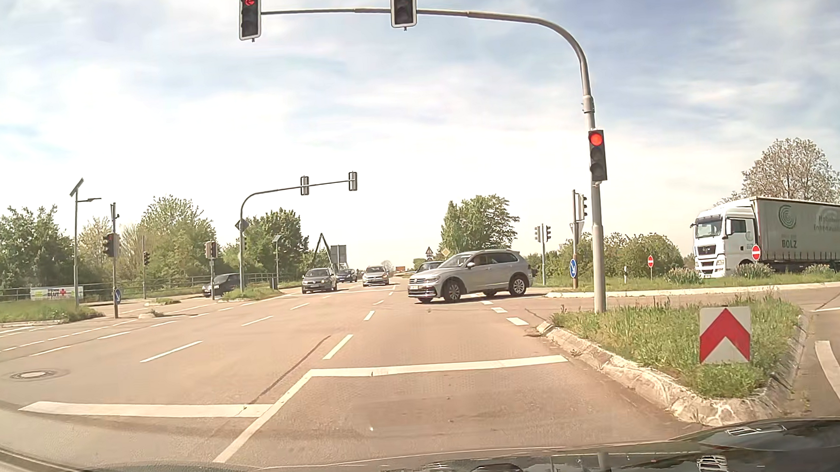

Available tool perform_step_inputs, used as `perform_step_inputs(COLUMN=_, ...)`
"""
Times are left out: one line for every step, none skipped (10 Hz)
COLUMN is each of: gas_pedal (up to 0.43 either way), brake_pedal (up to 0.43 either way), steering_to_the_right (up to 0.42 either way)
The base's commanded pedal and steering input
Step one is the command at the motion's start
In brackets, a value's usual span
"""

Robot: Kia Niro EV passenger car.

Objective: Follow the waypoints while adhering to traffic rules and regulations

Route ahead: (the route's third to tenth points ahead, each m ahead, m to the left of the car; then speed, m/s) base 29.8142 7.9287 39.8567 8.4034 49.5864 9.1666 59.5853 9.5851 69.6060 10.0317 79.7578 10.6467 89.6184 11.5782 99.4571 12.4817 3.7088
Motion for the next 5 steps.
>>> perform_step_inputs(gas_pedal=0.000, brake_pedal=0.232, steering_to_the_right=-0.013)
perform_step_inputs(gas_pedal=0.000, brake_pedal=0.232, steering_to_the_right=-0.013)
perform_step_inputs(gas_pedal=0.000, brake_pedal=0.226, steering_to_the_right=-0.013)
perform_step_inputs(gas_pedal=0.000, brake_pedal=0.232, steering_to_the_right=-0.013)
perform_step_inputs(gas_pedal=0.000, brake_pedal=0.232, steering_to_the_right=-0.013)
